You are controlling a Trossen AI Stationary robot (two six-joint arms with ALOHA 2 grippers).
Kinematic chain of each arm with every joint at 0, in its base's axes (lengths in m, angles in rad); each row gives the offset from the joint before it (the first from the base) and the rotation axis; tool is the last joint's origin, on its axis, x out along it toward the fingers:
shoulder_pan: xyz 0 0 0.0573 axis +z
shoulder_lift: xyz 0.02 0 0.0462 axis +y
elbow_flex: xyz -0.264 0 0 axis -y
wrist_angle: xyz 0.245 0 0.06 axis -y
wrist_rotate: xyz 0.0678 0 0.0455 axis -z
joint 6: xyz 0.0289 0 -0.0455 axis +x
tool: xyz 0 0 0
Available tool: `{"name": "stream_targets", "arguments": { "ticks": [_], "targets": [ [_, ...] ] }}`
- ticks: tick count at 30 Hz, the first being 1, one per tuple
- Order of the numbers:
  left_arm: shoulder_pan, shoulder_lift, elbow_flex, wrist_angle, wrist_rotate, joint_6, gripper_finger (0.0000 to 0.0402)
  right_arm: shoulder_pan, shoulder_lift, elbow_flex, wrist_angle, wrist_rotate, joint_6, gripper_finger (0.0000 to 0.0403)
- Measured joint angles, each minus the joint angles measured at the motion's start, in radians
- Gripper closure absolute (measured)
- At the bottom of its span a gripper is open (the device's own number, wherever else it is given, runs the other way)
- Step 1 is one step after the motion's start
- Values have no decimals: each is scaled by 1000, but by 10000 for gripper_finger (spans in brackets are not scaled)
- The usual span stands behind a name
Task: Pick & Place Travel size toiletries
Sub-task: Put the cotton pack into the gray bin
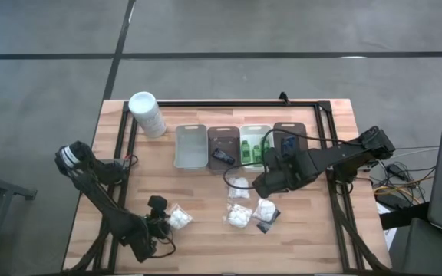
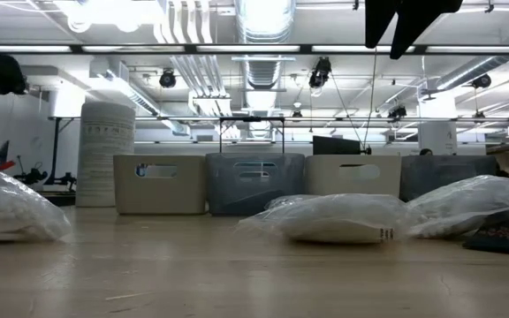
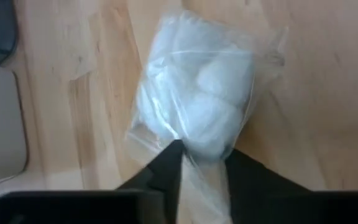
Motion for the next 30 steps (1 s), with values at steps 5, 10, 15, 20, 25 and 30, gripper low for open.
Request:
{"name": "stream_targets", "arguments": {
  "ticks": [5, 10, 15, 20, 25, 30],
  "targets": [
    [15, -7, 58, -112, 2, 4, 381, 0, 0, 0, 0, -1, 8, 141],
    [57, -36, 119, -248, 1, 4, 396, 0, 0, 0, 1, -3, 8, 155],
    [119, -110, 153, -342, -13, -6, 399, 2, 0, 0, 5, -3, 8, 165],
    [218, -254, 167, -348, -39, -25, 400, 3, 0, 0, 4, -3, 6, 173],
    [361, -412, 194, -350, -108, -32, 400, 3, 0, 0, 5, -3, 3, 177],
    [576, -534, 228, -337, -85, 6, 401, 3, 0, 0, 8, -3, -10, 167]
  ]
}}
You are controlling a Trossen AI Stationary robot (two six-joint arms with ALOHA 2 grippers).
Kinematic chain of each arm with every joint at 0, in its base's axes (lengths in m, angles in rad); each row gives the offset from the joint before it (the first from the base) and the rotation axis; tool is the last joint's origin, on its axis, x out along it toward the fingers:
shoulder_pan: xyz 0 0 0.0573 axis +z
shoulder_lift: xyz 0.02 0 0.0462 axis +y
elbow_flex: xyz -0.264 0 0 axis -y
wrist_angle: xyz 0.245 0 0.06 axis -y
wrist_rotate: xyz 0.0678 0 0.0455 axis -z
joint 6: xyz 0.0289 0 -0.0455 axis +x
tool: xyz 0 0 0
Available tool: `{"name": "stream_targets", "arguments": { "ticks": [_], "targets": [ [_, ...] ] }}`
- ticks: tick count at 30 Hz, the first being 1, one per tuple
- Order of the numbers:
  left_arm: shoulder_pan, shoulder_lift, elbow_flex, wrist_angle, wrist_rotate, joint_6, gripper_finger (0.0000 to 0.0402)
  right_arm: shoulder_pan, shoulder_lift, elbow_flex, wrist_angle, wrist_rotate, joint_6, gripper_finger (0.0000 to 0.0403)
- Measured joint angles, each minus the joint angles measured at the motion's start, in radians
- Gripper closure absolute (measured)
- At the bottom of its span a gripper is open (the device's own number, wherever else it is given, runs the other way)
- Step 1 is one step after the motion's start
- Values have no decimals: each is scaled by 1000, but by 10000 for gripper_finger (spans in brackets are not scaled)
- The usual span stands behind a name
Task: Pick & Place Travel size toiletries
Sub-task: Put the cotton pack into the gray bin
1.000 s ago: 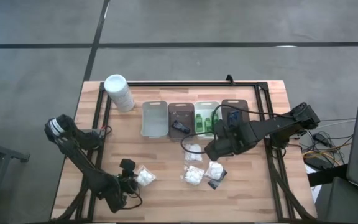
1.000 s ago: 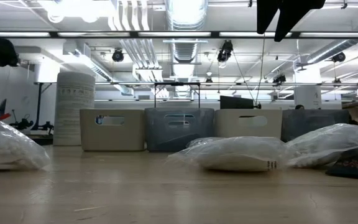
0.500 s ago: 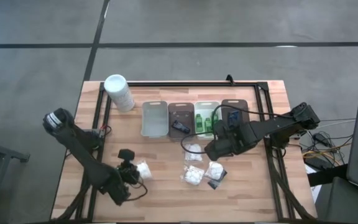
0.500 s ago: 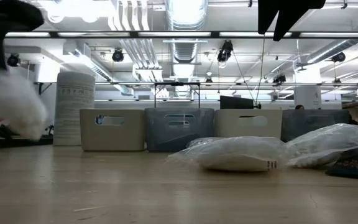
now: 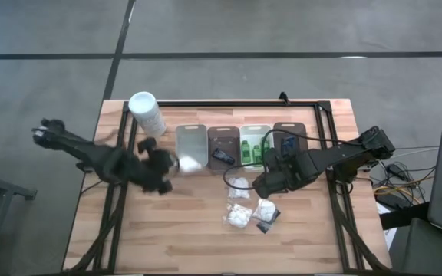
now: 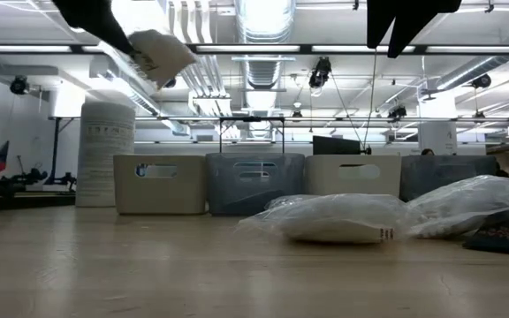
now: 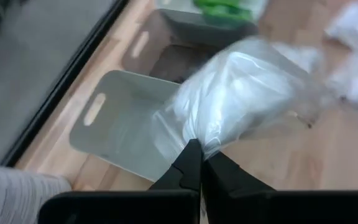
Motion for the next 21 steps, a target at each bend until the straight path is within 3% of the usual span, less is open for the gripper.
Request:
{"name": "stream_targets", "arguments": {
  "ticks": [4, 9, 21],
  "targets": [
    [210, -41, 5, 61, 168, 62, 401, 0, 0, 0, 0, 0, -4, 154],
    [439, 1, 5, 96, 380, 168, 401, 0, 0, 0, 0, 6, -4, 142],
    [829, 333, 9, 85, 713, 374, 401, -1, 0, 0, -1, 27, 20, 140]
  ]
}}
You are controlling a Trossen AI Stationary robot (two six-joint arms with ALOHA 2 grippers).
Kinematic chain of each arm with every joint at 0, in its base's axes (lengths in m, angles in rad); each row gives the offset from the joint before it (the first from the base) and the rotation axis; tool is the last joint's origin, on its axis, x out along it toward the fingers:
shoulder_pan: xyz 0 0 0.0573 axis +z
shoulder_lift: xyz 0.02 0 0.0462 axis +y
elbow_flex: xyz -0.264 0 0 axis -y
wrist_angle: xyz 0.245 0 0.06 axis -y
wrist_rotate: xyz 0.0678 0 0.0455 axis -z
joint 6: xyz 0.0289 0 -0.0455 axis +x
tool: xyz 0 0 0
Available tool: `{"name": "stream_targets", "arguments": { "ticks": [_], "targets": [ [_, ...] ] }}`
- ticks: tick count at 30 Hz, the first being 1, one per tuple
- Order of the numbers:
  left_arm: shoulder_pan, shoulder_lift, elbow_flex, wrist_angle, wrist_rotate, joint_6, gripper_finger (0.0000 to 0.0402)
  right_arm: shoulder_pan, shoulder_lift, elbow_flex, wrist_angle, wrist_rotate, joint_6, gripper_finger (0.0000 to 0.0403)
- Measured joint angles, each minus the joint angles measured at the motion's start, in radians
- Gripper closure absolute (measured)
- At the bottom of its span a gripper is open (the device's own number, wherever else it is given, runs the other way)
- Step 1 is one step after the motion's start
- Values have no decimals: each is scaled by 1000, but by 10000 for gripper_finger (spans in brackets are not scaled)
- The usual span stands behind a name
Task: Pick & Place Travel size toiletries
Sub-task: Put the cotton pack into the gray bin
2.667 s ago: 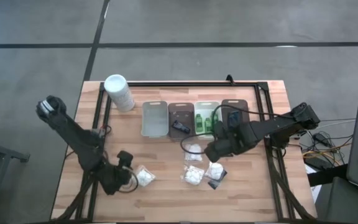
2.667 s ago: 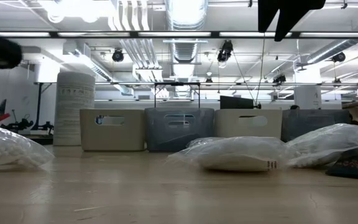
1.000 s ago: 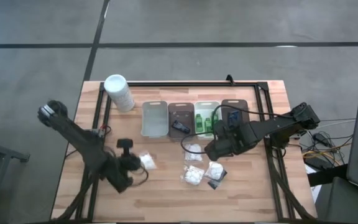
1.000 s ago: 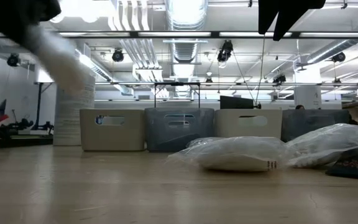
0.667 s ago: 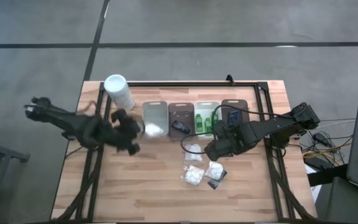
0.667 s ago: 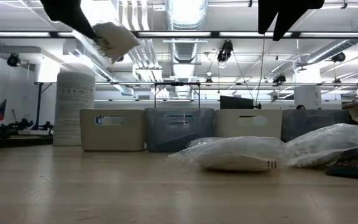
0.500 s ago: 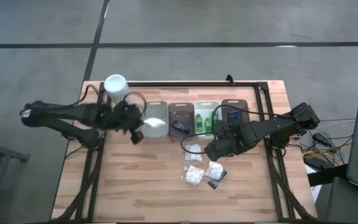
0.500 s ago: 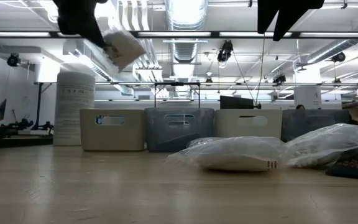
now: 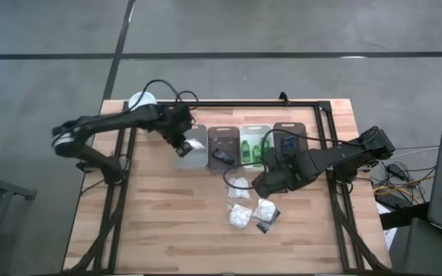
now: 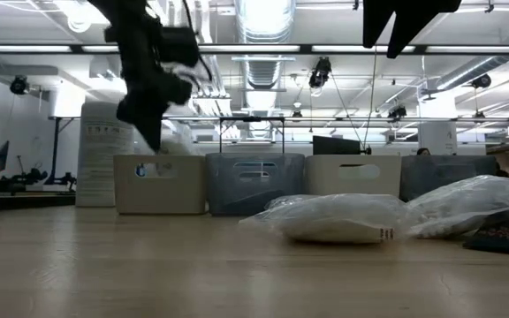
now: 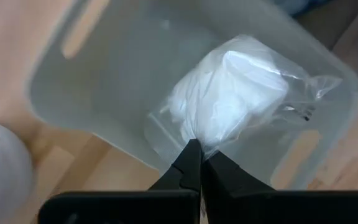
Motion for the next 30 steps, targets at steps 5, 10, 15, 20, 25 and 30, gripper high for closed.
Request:
{"name": "stream_targets", "arguments": {
  "ticks": [5, 10, 15, 20, 25, 30],
  "targets": [
    [75, 121, 38, -28, 124, 33, 401, 0, 0, 0, -1, 2, 12, 157],
    [88, 181, 98, -24, 123, 65, 400, 0, 0, 0, -3, 2, 30, 167],
    [100, 232, 148, -27, 118, 75, 396, 0, 0, 0, -3, 2, 31, 162],
    [119, 278, 175, -110, 245, 67, 389, 0, 0, 0, -6, 1, 31, 145],
    [125, 285, 177, -194, 272, 77, 398, 0, 0, 0, -7, 2, 31, 133],
    [126, 276, 182, -186, 110, 73, 374, 0, 0, 0, -8, 2, 28, 124]
  ]
}}
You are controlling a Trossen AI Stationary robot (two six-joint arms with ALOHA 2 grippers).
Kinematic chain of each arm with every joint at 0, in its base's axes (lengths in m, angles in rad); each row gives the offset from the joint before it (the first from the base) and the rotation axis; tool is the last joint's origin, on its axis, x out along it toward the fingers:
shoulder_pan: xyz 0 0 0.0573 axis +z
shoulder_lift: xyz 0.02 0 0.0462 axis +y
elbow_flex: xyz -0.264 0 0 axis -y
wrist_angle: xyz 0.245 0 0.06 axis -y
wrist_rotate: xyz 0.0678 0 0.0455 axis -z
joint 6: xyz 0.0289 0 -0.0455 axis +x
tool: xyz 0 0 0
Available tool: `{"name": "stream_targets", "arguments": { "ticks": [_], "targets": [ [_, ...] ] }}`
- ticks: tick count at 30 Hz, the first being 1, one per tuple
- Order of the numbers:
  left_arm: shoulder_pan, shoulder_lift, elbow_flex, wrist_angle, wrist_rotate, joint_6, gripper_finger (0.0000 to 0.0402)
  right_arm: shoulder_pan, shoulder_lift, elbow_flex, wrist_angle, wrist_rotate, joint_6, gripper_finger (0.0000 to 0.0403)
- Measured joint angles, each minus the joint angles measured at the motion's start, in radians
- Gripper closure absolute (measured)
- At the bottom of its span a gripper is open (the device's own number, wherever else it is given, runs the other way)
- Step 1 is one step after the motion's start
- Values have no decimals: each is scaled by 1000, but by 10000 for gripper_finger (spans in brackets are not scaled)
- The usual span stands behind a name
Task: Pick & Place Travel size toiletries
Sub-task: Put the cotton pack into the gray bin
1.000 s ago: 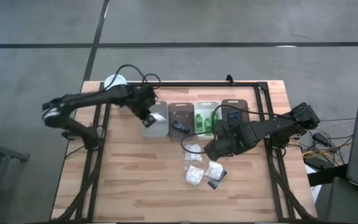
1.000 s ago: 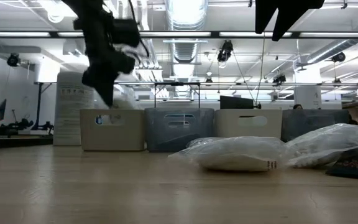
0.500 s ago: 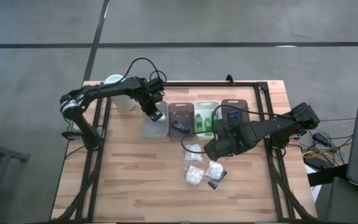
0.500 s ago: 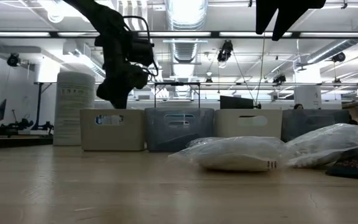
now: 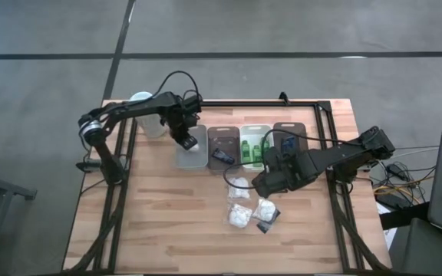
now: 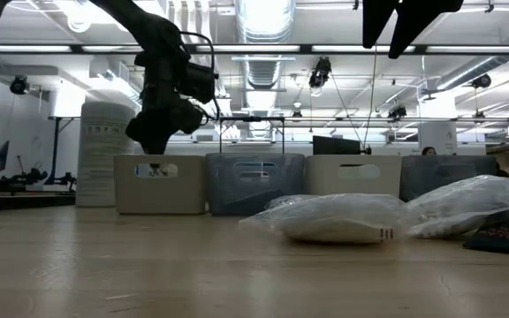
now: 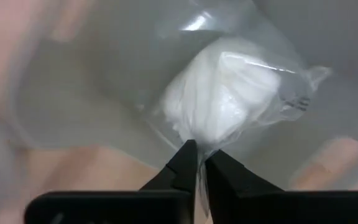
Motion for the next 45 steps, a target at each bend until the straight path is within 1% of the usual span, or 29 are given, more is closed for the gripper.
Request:
{"name": "stream_targets", "arguments": {
  "ticks": [2, 5, 10, 14, 20, 24, 26, 28, 30, 32, 35, 37, 40, 42, 45],
  "targets": [
    [0, -9, 1, 11, -51, 8, 360, 0, 0, 0, 0, 2, -1, 120],
    [0, -14, 1, 32, -67, 17, 334, 0, 0, 0, 0, 5, -4, 113],
    [-1, -14, 3, 37, -133, 18, 285, 0, 0, 0, 0, 8, -4, 102],
    [-1, -19, 26, 12, -136, 13, 257, 0, 0, 0, 0, 8, -1, 94],
    [-38, -74, 47, -3, -141, -8, 243, 0, 0, 0, -1, 9, -1, 83],
    [-82, -145, 47, 13, -251, -9, 243, 0, 0, 0, -1, 9, -6, 75],
    [-118, -192, 47, 42, -309, -10, 243, 0, 0, 0, -1, 6, -19, 72],
    [-169, -243, 46, 93, -330, -10, 244, 0, 0, 0, -1, 2, -33, 69],
    [-235, -288, 45, 155, -297, 0, 243, 0, -2, 0, -1, 1, -51, 66],
    [-306, -319, 45, 221, -226, 19, 243, 0, -11, 0, 0, 0, -64, 64],
    [-431, -335, 44, 327, -170, 44, 243, 2, -32, 0, 1, 0, -62, 67],
    [-520, -322, 40, 400, -173, 68, 243, 12, -50, 0, 0, 1, -47, 72],
    [-618, -268, 31, 509, -185, 112, 243, 47, -72, 0, -1, 19, -2, 82],
    [-669, -210, 30, 555, -214, 138, 243, 81, -87, 0, -1, 37, 41, 87],
    [-715, -115, 33, 588, -240, 171, 242, 133, -99, 0, -2, 62, 112, 89]
  ]
}}
